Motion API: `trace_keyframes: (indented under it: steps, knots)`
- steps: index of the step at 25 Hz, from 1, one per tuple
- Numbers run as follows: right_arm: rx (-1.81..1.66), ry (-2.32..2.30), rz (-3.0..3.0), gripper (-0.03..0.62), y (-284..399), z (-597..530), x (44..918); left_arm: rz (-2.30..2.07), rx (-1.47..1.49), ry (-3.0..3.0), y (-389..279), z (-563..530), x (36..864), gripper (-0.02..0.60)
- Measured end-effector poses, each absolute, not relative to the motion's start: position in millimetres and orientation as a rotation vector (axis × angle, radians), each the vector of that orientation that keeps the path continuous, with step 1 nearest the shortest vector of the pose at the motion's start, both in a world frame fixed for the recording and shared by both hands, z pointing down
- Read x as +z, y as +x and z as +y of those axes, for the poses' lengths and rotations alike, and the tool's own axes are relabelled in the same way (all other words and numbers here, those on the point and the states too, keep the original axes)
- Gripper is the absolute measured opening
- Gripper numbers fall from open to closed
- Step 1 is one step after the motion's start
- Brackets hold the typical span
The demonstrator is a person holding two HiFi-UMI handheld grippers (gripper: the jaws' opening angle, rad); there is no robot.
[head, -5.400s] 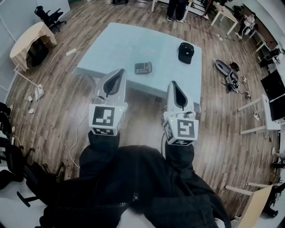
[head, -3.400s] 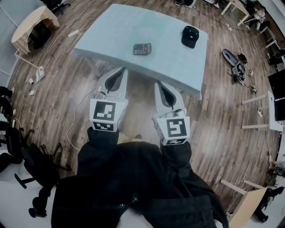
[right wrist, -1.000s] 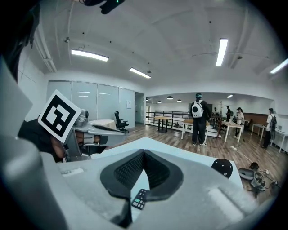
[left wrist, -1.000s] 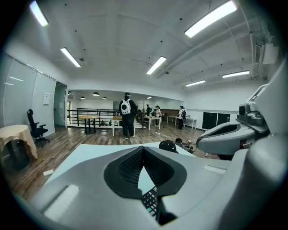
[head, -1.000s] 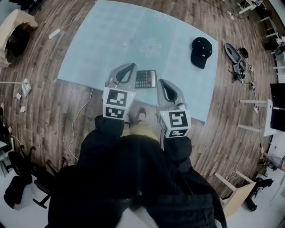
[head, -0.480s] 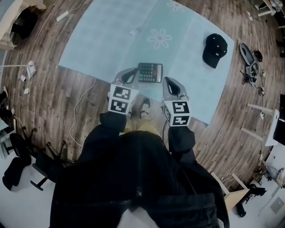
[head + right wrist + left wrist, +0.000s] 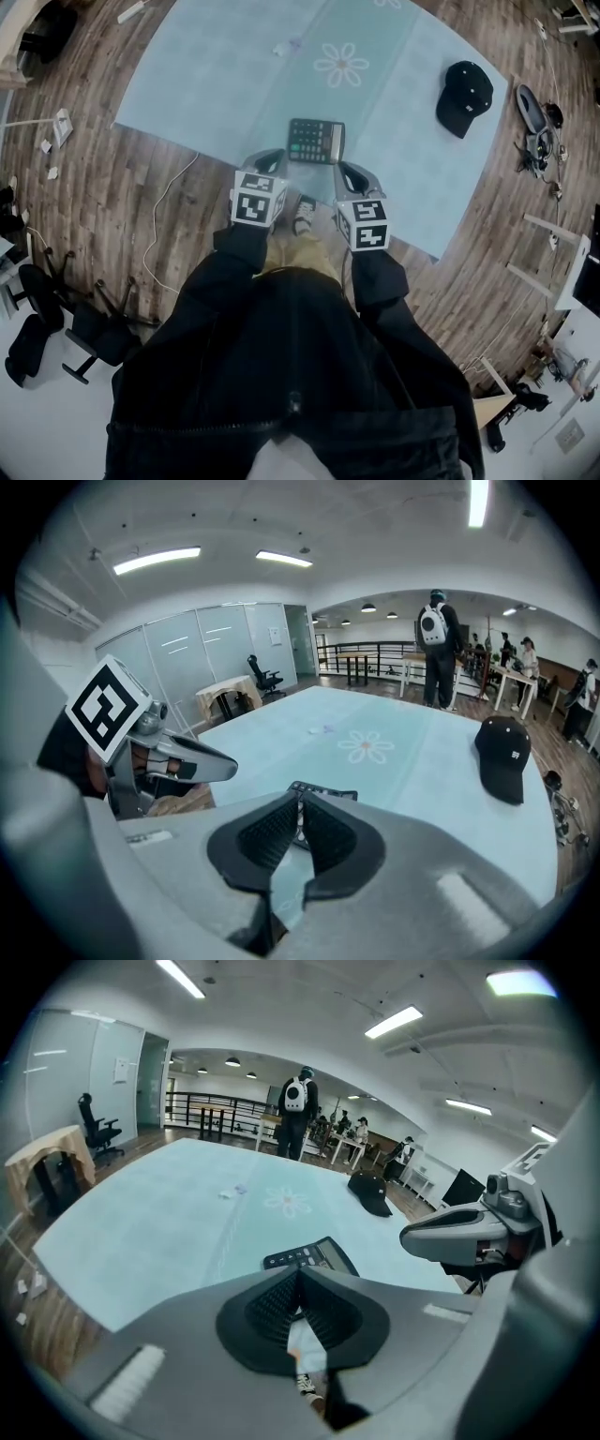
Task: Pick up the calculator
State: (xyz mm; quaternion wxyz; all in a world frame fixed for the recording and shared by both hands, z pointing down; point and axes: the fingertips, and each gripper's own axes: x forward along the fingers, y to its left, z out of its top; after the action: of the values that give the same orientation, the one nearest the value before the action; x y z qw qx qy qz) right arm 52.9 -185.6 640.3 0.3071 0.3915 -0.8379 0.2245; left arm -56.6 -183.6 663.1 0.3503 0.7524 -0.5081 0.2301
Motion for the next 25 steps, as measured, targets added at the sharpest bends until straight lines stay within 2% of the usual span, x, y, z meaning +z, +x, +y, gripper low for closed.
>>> trace_keyframes:
  steps: [11,14,16,25]
  knots:
    - [0.652,0.931,-2.156,0.046,47,-201,685,-1.27,0.628,1.849,-56,-200,703,-0.002]
    - [0.667,0.922,-2.13,0.063,49,-205,697,-1.256,0.646,1.837,-56,-203,712,-0.002]
    - [0.677,0.918,-2.105,0.097,52,-207,708,-1.246,0.656,1.825,-55,-203,718,-0.002]
    - [0.734,0.932,-2.03,0.141,63,-225,743,-1.216,0.701,1.785,-56,-209,737,-0.002]
